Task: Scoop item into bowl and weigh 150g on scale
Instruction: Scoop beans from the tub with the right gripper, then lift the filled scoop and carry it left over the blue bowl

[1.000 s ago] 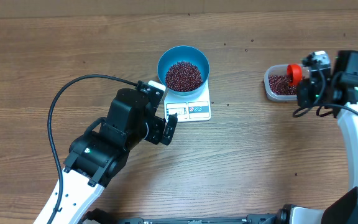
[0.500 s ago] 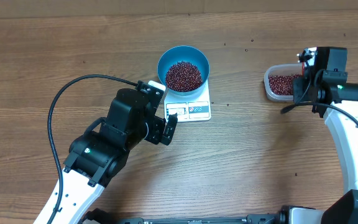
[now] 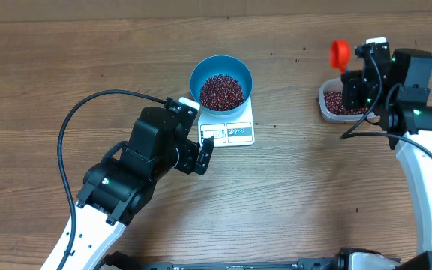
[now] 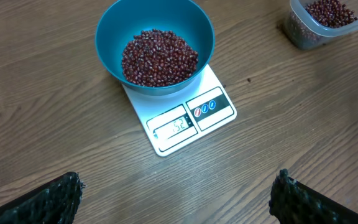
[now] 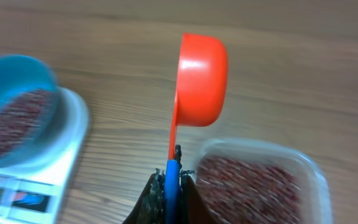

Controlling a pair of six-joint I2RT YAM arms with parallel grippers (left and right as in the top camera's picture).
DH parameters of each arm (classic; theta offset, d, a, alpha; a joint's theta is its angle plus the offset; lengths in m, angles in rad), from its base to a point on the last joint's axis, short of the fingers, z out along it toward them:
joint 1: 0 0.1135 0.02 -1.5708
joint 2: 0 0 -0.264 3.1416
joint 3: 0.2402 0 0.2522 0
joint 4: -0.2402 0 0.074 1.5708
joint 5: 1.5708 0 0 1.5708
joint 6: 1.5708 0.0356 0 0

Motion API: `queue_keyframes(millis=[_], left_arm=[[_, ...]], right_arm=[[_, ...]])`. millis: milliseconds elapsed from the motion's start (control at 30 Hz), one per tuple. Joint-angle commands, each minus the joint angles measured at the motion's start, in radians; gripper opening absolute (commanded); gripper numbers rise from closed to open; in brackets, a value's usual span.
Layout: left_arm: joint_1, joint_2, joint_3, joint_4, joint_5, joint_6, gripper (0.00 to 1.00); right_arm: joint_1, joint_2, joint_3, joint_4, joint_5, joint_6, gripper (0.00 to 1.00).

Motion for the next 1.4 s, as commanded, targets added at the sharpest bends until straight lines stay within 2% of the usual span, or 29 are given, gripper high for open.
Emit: queue_keyframes(millis=[0,167,267,433,633,800,1133,1367], left_arm=[[0.007,0.000,-0.006,0.000,-0.007,0.008,1.00],[0.007,0.000,-0.006,0.000,-0.008,0.008,1.00],[0.007,0.000,-0.006,0.000,-0.008,0.008,1.00],[0.007,0.000,-0.006,0.000,-0.008,0.008,1.00],[0.007,0.000,-0.006,0.000,-0.008,0.008,1.00],[0.007,0.000,-0.006,0.000,-0.008,0.008,1.00],[0.007,0.000,-0.006,0.000,-0.008,0.008,1.00],[0.007,0.000,-0.006,0.000,-0.008,0.008,0.99]], right_arm=[[0.008,-0.019,0.009,0.012,-0.261,0.005,0.04],[0.023,-0.019,0.009,0.042,-0.492,0.005,0.04],[0.067,-0.018,0.009,0.052,-0.494,0.005,0.04],[0.192,0.000,0.009,0.079,-0.411,0.005,0.04],[0.357,0.017,0.009,0.084,-0.140,0.097,0.04],[0.444,0.031,0.009,0.087,-0.031,0.108,0.04],[0.531,0.135,0.060,0.079,0.073,0.148,0.03],[0.534,0.207,0.236,-0.100,0.105,0.166,0.03]])
